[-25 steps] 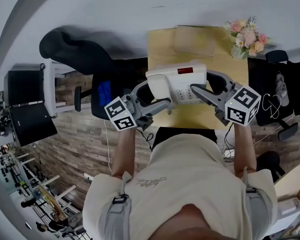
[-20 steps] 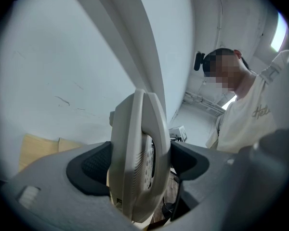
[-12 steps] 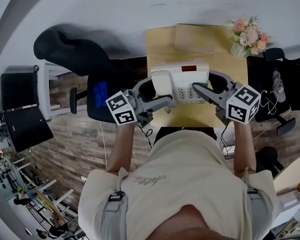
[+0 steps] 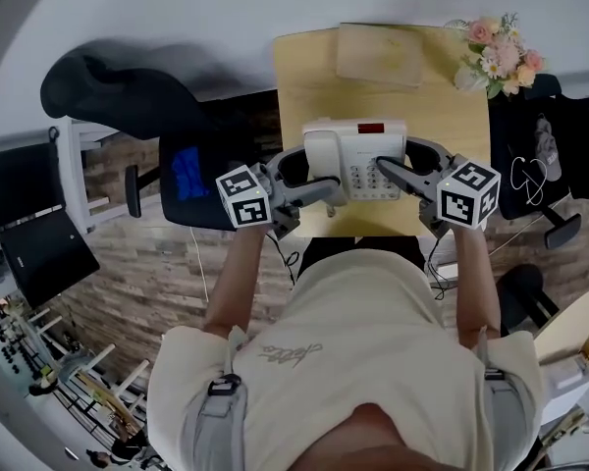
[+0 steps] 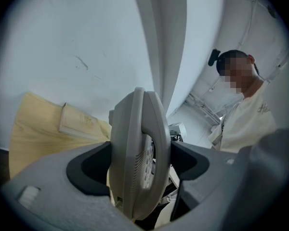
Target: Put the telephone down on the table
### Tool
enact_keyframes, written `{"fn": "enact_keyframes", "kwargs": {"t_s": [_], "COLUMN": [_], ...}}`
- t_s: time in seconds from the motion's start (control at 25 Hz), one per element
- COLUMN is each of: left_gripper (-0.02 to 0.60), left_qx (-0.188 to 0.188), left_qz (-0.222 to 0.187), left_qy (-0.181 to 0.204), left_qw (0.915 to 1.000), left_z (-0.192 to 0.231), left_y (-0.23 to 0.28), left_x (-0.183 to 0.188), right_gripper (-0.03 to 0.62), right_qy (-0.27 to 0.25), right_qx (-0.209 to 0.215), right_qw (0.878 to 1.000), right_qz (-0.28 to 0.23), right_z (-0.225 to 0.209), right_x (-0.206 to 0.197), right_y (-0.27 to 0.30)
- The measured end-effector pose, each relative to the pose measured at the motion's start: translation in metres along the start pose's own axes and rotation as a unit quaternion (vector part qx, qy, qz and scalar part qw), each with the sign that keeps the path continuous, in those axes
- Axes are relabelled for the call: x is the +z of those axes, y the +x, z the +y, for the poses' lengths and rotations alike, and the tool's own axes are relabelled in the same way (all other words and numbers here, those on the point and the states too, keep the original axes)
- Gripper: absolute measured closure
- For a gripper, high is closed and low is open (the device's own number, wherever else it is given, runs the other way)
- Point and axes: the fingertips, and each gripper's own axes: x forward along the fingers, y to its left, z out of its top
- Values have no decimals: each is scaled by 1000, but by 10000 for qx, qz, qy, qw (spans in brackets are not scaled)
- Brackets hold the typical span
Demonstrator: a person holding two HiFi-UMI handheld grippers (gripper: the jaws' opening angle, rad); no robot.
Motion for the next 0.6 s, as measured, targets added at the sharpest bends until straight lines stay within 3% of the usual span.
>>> {"fn": "enact_keyframes", "kwargs": {"t_s": [0.36,0.6], "left_gripper": [206,206], "left_qx": [57,119], "left_qz": [323,251], "left_qy": [-595,-950], "left_qw": [9977,9951], "left_z": [58,97], "left_y": [8,20], "left_x": [-37,-46], "right_gripper": [368,368], "right_qy": [787,1017], "right_qx": [35,9], "right_qw": [9963,9936], "right_qz": [349,491], "right_z": [-50,-85], "right_x": [-46,-56], "right_y": [31,49]}}
